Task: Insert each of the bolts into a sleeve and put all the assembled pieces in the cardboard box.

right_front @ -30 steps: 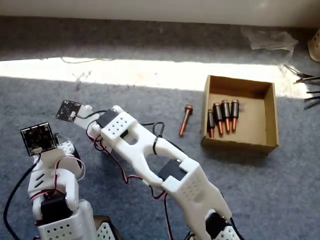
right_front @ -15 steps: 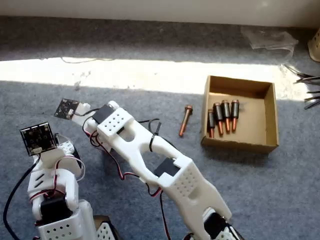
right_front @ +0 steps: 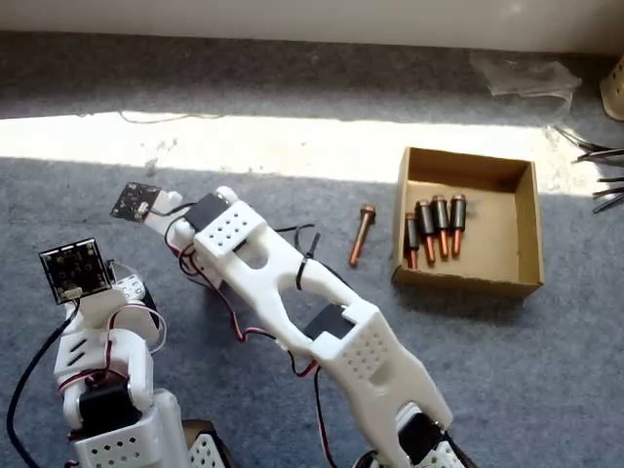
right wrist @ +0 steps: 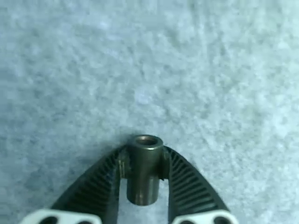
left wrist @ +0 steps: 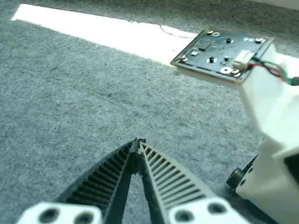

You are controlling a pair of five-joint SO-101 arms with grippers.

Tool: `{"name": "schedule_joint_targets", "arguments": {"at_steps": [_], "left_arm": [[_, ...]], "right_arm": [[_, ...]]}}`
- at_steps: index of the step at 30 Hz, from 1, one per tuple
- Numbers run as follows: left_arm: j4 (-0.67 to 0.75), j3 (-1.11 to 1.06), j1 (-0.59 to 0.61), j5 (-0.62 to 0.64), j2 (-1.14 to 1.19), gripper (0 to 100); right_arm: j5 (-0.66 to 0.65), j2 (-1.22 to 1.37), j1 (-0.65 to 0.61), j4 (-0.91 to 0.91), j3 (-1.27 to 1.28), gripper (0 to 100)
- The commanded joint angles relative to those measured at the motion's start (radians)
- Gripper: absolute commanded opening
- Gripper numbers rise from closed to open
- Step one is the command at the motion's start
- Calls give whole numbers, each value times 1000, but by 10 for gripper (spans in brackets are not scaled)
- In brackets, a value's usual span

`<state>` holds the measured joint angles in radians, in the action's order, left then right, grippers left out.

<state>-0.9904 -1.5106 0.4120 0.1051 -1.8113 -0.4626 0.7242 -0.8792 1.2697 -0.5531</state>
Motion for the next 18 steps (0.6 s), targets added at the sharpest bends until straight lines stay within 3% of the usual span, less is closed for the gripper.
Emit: {"name": "schedule_joint_targets", "arguments": {"at_steps": [1,10,18], "left_arm": [[21,2,12,-9,-10,21],[21,2,12,-9,-10,21],[21,2,12,-8,-10,21]], "right_arm": [[17,-25,70,10,-54,12],[233,-21,196,22,-47,12],[485,-21,272,197,-53,12]]}}
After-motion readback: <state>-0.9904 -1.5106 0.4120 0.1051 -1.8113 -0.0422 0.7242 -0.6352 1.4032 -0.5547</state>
